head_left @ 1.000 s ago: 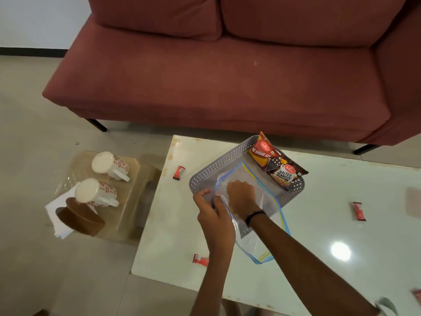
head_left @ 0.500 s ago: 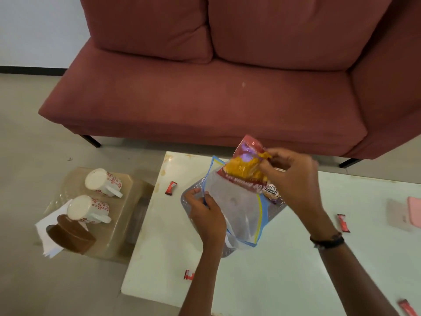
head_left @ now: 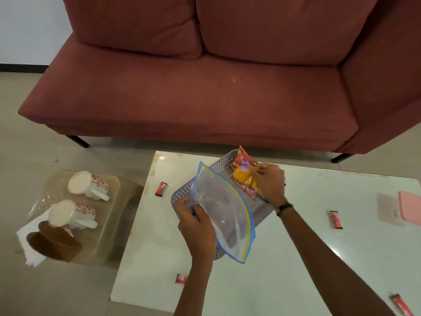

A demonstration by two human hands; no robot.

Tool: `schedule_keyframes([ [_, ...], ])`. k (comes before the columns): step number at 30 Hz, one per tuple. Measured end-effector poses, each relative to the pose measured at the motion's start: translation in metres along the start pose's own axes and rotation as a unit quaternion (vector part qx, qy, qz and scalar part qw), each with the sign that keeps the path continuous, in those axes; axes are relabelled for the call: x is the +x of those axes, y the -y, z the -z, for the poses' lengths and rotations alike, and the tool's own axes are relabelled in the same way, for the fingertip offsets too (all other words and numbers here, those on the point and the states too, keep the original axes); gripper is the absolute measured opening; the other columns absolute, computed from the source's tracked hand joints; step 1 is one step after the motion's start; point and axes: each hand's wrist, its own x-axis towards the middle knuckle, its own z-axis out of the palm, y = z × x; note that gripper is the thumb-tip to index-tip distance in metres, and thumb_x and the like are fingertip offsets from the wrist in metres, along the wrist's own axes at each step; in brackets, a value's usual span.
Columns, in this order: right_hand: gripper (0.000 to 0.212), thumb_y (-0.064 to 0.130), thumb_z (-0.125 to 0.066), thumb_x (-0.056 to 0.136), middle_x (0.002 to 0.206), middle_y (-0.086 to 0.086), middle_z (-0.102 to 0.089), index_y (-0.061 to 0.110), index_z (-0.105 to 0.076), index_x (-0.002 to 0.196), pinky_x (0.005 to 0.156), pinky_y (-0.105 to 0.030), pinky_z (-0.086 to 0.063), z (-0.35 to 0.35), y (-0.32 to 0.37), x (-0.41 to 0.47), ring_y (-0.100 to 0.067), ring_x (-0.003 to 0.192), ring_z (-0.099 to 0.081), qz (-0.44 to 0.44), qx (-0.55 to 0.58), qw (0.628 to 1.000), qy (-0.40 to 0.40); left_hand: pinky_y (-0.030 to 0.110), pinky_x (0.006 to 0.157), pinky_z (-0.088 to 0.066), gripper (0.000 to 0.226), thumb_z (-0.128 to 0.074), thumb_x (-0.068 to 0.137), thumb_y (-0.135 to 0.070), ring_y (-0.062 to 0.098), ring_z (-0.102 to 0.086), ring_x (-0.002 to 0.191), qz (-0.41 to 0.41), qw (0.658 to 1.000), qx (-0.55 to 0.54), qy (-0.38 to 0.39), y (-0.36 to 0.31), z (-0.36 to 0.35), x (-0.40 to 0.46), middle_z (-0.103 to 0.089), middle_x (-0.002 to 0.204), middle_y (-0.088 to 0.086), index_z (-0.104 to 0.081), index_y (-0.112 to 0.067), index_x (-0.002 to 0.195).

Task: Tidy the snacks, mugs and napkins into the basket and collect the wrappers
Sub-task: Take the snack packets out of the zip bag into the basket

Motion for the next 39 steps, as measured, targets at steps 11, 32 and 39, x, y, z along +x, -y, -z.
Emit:
schedule_keyframes([
  [11, 0.032, 0.000, -0.055, 0.082, 0.112, -0.016, -0.070, 0.005, -0.069, 0.110, 0.084, -0.033, -0.051, -0.052, -0.048, 0.025, -0.031, 0.103, -0.065, -0.044, -0.050, 0.997, 0.050, 0.004, 0.054, -0.050, 0.014, -0.048, 0.095, -0.019, 0.005, -0.062, 0.074, -0.017, 1.000, 0.006, 0.011, 0.012, -0.005, 0.007, -0.058, 0.086, -0.013, -0.040, -0.019, 0.107],
  [32, 0.060, 0.027, -0.072, 0.078, 0.121, 0.029, -0.055, 0.037, -0.043, 0.129, 0.081, 0.004, -0.038, 0.101, 0.052, -0.180, 0.022, 0.107, -0.050, 0.059, 0.246, 0.961, 0.114, 0.021, 0.051, -0.056, 0.030, -0.043, 0.095, -0.004, 0.015, -0.059, 0.071, 0.166, 0.959, -0.218, 0.068, -0.099, 0.017, -0.039, -0.054, 0.102, 0.015, -0.035, -0.006, 0.123],
  [39, 0.012, 0.017, -0.065, 0.085, 0.089, 0.019, -0.074, 0.019, -0.074, 0.093, 0.074, -0.011, -0.048, 0.158, 0.097, -0.178, 0.001, 0.084, -0.067, 0.098, 0.285, 0.953, -0.039, 0.025, 0.061, -0.049, 0.031, -0.067, 0.083, -0.032, 0.018, -0.055, 0.066, 0.103, 0.959, -0.248, 0.087, -0.139, 0.063, -0.063, -0.052, 0.089, 0.002, -0.041, -0.025, 0.098],
])
